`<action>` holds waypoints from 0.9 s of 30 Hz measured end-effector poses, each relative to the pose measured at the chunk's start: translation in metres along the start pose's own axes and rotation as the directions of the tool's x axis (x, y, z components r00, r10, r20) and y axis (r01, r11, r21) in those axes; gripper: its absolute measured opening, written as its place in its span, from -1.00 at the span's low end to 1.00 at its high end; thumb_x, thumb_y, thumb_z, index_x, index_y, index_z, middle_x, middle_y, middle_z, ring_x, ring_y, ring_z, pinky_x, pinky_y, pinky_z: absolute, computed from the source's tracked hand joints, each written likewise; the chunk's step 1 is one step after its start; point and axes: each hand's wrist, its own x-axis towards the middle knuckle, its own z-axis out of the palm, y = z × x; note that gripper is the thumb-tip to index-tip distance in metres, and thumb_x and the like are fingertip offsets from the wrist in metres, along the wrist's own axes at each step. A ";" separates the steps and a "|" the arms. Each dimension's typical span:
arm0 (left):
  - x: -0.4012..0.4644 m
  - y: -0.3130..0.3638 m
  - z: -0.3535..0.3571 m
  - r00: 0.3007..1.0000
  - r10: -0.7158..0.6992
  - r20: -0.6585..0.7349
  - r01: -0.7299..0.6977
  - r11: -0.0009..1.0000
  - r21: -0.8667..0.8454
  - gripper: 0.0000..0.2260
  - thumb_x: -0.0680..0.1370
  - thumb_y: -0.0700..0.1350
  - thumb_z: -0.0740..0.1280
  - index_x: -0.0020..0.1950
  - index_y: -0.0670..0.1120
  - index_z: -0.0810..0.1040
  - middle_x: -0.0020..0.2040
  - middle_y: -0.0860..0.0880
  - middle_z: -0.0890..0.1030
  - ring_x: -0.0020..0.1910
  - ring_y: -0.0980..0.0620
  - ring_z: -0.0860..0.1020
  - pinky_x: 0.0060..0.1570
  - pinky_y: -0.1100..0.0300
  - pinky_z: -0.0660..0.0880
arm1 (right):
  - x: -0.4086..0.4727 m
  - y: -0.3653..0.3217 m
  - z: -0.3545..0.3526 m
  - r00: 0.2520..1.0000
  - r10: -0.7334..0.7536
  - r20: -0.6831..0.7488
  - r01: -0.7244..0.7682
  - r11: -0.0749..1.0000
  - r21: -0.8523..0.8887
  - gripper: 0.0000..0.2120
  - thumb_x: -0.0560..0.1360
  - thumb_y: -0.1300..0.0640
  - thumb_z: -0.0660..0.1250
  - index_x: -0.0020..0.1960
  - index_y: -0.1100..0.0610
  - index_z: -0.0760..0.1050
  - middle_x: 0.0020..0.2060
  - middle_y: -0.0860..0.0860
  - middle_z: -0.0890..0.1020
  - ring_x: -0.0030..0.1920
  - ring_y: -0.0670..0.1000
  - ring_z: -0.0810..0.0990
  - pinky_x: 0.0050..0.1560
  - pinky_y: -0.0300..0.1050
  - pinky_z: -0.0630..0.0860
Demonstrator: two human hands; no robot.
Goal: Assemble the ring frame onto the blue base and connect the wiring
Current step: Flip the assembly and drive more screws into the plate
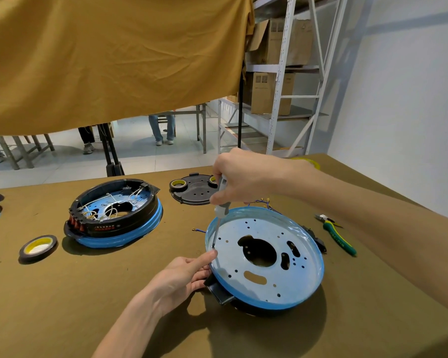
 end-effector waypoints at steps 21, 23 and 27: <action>0.000 0.001 0.003 0.999 -0.022 -0.033 0.021 0.999 -0.033 -0.32 0.09 0.13 0.66 0.05 -0.16 0.53 0.02 -0.09 0.65 0.00 0.04 0.61 0.07 0.12 0.57 | 0.003 -0.010 -0.011 0.983 -0.042 0.177 0.022 0.993 0.114 -0.74 0.52 0.06 0.49 0.04 0.19 0.50 -0.35 0.08 0.69 -0.48 -0.02 0.66 -0.50 -0.27 0.51; 0.000 0.001 0.002 0.999 -0.021 -0.027 0.020 1.000 -0.024 -0.36 0.10 0.13 0.66 0.02 -0.14 0.52 -0.03 -0.06 0.64 -0.03 0.06 0.60 0.00 0.16 0.57 | 0.003 -0.007 -0.010 0.985 -0.037 0.169 0.015 0.992 0.124 -0.72 0.51 0.05 0.49 0.03 0.22 0.51 -0.37 0.08 0.70 -0.47 0.01 0.67 -0.50 -0.25 0.51; 0.002 0.000 0.001 0.999 -0.024 -0.024 0.024 1.000 -0.014 -0.35 0.10 0.12 0.67 0.02 -0.13 0.51 -0.01 -0.06 0.63 -0.03 0.06 0.59 0.14 0.09 0.56 | 0.002 -0.003 -0.007 0.988 -0.034 0.151 0.014 0.991 0.130 -0.71 0.50 0.02 0.49 -0.03 0.22 0.50 -0.43 0.07 0.67 -0.56 -0.03 0.58 -0.55 -0.28 0.44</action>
